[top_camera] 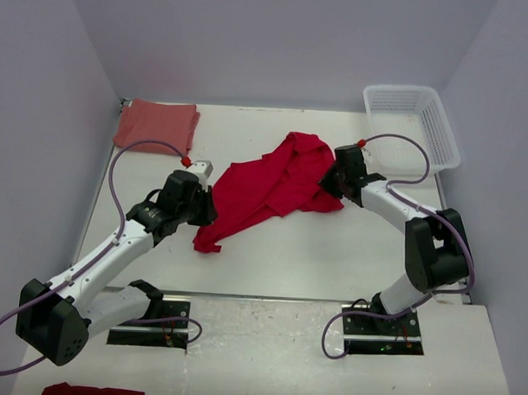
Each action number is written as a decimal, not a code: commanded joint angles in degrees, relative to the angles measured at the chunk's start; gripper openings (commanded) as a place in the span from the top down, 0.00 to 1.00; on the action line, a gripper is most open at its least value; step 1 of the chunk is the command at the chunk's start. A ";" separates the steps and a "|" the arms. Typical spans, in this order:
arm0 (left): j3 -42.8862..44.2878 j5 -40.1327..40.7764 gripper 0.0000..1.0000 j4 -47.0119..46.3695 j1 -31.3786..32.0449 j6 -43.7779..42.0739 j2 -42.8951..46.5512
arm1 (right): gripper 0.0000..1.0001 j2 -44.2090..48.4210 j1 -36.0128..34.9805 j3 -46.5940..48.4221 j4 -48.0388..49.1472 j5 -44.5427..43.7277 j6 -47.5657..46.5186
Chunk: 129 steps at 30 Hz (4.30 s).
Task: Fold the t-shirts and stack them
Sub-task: Flatten out the tshirt
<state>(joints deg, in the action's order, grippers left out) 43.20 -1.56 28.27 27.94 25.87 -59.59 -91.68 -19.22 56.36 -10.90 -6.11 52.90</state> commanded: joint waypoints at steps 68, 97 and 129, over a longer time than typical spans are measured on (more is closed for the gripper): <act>6.98 34.17 0.61 14.18 28.13 37.24 -22.31 | 1.00 -12.30 2.17 10.35 1.75 13.14 -15.02; 19.20 33.30 0.61 21.48 25.67 18.47 -31.56 | 1.00 -12.03 2.17 8.24 3.34 14.02 -15.81; 27.73 9.21 0.59 29.91 17.05 -15.93 -41.30 | 1.00 -12.38 2.17 8.07 4.65 16.39 -17.05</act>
<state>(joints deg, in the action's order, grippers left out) 71.31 11.73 57.82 44.05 12.53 -101.56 -103.85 -17.23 64.34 -8.05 8.84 36.80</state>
